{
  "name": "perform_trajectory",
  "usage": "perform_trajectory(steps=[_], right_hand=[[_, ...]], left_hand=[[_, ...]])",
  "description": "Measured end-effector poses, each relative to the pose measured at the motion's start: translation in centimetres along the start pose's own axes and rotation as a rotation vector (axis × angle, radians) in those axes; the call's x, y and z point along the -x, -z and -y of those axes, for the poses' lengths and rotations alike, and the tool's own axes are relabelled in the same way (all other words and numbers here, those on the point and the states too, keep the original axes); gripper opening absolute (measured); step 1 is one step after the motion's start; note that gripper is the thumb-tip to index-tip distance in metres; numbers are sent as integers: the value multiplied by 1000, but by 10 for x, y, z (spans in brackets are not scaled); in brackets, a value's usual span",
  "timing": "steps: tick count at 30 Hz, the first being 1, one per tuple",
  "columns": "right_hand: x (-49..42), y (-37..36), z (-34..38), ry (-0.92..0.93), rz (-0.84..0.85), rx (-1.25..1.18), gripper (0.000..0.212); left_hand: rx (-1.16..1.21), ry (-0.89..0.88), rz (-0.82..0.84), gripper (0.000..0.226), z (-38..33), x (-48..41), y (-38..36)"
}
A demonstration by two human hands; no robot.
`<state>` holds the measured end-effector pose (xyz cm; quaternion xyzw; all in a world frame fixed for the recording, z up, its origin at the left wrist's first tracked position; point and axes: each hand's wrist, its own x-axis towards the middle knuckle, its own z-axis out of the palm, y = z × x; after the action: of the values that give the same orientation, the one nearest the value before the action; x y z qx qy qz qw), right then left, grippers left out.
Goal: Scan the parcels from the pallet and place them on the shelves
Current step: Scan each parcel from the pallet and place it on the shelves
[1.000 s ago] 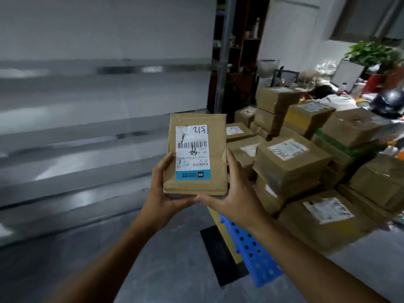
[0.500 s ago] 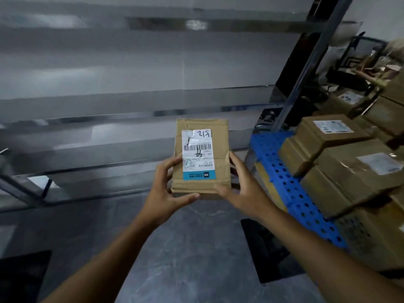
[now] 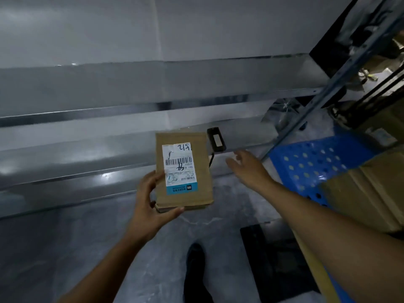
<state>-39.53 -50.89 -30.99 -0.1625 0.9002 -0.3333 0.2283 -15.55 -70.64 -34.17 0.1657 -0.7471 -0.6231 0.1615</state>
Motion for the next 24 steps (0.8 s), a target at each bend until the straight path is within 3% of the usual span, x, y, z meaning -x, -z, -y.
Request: perform_trajectory(steps=[10, 16, 20, 24], right_hand=[[-248, -99, -85, -175, -55, 142, 58], [-325, -156, -117, -171, -177, 304, 81], [-358, -170, -131, -262, -114, 456, 94], [-373, -171, -142, -240, -97, 557, 96]], left_hand=[[-95, -57, 11, 104, 148, -151, -29], [-129, -52, 17, 105, 215, -174, -25], [-120, -53, 21, 104, 231, -179, -20], [-112, -43, -35, 103, 237, -181, -12]])
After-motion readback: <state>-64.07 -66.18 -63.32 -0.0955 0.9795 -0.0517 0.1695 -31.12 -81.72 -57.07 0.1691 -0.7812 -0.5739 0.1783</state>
